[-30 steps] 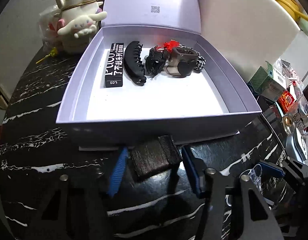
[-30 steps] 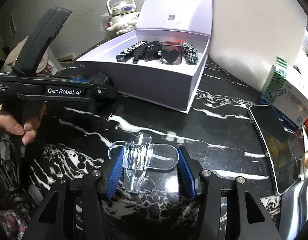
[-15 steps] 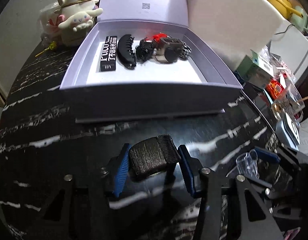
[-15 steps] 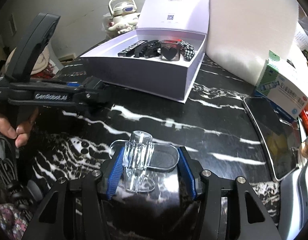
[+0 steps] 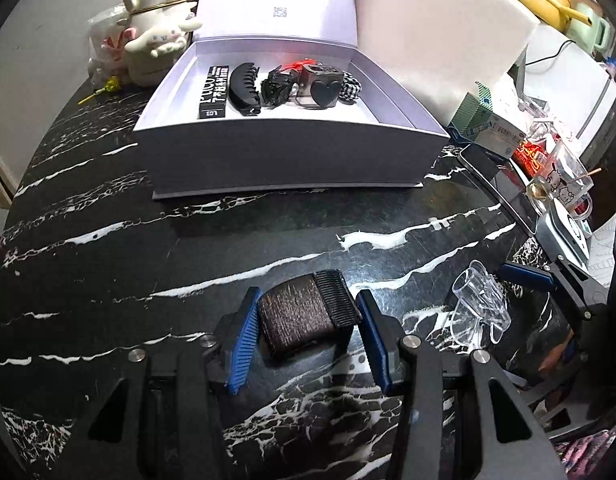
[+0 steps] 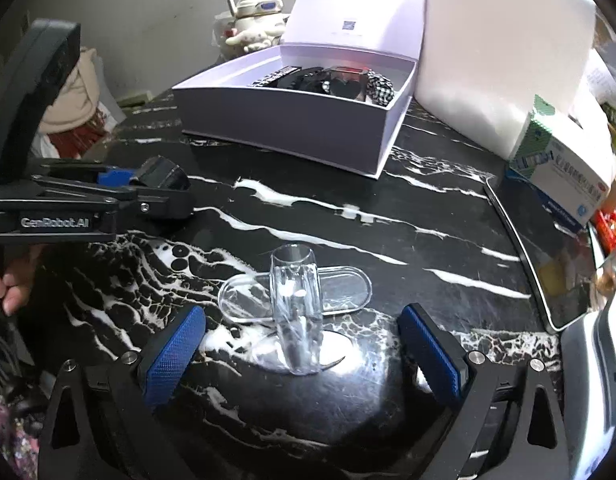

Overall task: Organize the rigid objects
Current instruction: 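Lift the clear plastic clip with the right tool while the left tool lifts the hair tie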

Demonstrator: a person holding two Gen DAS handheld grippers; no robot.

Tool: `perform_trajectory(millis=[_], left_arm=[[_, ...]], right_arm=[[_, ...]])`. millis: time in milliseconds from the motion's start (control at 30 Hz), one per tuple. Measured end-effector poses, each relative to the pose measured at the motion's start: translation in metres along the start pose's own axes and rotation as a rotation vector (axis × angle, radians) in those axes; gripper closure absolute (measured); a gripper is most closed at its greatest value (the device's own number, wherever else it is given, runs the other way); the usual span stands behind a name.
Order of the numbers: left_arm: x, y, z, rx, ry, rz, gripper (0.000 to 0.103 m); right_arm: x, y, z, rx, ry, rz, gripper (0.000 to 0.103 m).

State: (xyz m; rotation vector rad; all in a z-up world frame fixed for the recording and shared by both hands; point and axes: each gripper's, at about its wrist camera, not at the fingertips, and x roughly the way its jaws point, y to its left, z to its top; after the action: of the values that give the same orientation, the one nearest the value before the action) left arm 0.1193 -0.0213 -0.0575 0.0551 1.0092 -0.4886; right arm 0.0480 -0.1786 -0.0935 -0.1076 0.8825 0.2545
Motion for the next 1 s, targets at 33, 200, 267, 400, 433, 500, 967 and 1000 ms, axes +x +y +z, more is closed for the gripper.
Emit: perform_trajectory(millis=[33, 200, 267, 400, 433, 500, 967, 1000], left_arm=[[-0.001, 0.001, 0.000, -0.005, -0.002, 0.003, 0.056], [-0.002, 0.006, -0.001, -0.027, -0.008, 0.002, 0.056], [-0.002, 0.007, -0.001, -0.036, -0.010, -0.001, 0.056], [-0.002, 0.007, -0.002, -0.039, -0.013, 0.004, 0.056], [-0.002, 0.007, -0.002, -0.039, -0.014, 0.003, 0.056], [-0.002, 0.007, -0.002, -0.041, -0.015, 0.001, 0.056], [-0.002, 0.006, -0.001, -0.034, -0.014, 0.006, 0.056], [-0.002, 0.005, -0.001, -0.032, -0.014, 0.007, 0.056]], right_arm=[[0.002, 0.002, 0.001, -0.007, 0.005, -0.007, 0.003], [0.008, 0.004, 0.006, -0.029, 0.016, -0.004, 0.000], [0.009, 0.004, 0.006, -0.028, 0.021, -0.003, 0.000], [0.008, 0.003, 0.006, -0.025, 0.018, -0.008, 0.007], [0.006, 0.002, 0.006, -0.024, 0.013, -0.008, 0.011], [0.004, 0.002, 0.006, -0.047, 0.003, 0.006, 0.030], [-0.004, 0.001, 0.002, -0.102, -0.051, -0.012, 0.048], [-0.002, -0.002, 0.001, -0.091, -0.038, -0.005, 0.048]])
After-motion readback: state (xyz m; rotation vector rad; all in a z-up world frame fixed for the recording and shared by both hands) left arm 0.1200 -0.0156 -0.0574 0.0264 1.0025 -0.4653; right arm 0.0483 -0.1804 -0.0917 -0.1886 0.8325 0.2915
